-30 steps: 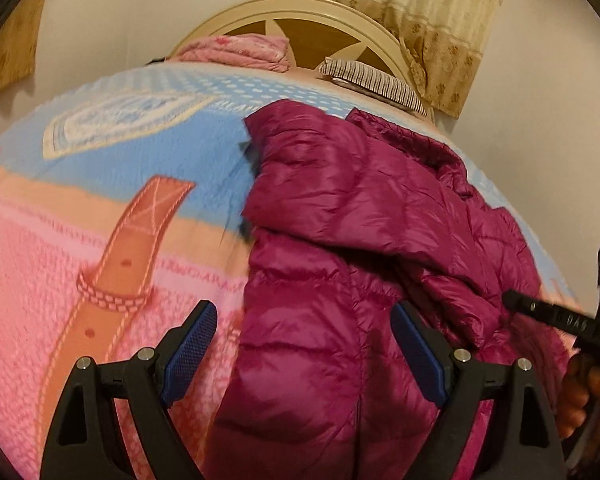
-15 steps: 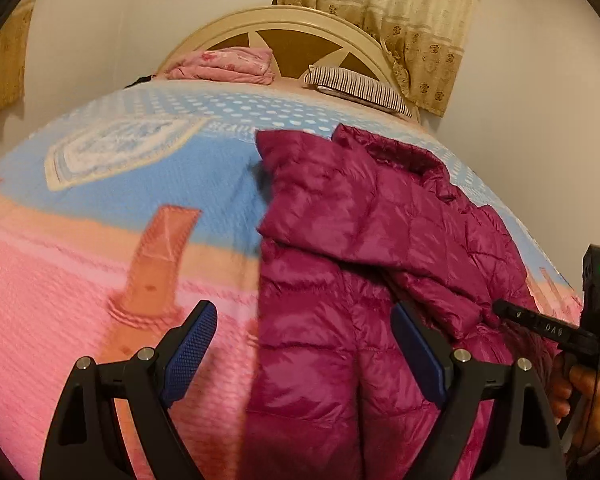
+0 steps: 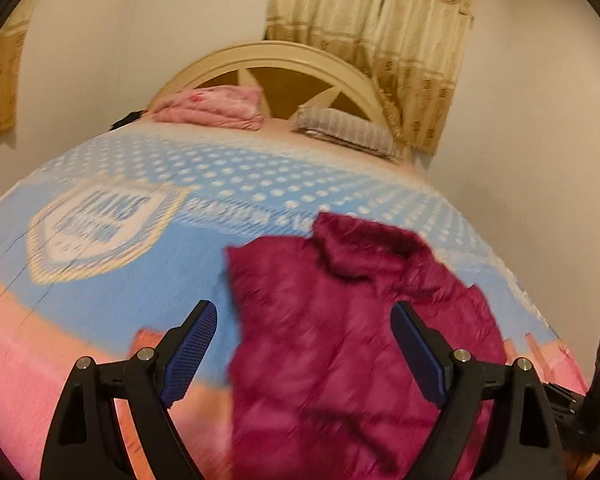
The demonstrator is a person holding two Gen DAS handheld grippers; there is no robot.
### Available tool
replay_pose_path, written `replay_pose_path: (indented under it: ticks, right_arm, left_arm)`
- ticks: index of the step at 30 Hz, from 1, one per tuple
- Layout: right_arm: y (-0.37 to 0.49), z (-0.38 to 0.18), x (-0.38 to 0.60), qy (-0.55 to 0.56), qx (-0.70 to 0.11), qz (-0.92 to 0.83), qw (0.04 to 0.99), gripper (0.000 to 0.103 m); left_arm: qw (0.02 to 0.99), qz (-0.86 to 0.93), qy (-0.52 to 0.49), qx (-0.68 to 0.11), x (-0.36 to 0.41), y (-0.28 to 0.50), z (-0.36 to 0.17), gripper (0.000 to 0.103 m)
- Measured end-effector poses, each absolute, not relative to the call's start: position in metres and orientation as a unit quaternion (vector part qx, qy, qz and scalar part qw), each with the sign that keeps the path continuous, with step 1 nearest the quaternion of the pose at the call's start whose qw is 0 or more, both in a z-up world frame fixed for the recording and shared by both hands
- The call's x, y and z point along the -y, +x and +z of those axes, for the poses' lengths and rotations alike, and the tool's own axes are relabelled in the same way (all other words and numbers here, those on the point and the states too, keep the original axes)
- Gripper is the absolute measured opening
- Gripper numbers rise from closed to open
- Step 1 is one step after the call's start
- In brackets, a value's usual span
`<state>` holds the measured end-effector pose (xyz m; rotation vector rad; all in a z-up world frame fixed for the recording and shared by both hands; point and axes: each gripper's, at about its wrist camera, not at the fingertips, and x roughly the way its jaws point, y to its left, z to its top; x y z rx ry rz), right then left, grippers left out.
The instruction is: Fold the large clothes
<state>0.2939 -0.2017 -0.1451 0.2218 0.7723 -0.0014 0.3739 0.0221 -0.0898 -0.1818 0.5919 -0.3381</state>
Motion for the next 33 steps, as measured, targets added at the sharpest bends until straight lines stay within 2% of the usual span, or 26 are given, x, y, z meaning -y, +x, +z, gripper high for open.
replay_pose_path:
  ticks: [2, 6, 14, 33]
  right_arm:
    - [0.303, -0.136, 0.196, 0.109, -0.366, 0.0, 0.924, 0.044]
    - [0.335, -0.132, 0.179, 0.102, -0.353, 0.041, 0.929, 0.044]
    - [0.382, -0.189, 0.178, 0.093, -0.396, 0.038, 0.913, 0.041]
    - [0.38, -0.211, 0.173, 0.068, -0.388, 0.029, 0.918, 0.041]
  left_arm:
    - [0.935, -0.177, -0.097, -0.292, -0.01, 0.39, -0.098, 0.089]
    - [0.925, -0.183, -0.098, -0.318, 0.01, 0.424, -0.132, 0.089]
    - [0.903, -0.183, -0.106, -0.374, 0.018, 0.451, -0.197, 0.089]
    - [0.899, -0.156, -0.041, -0.407, 0.042, 0.457, -0.211, 0.094]
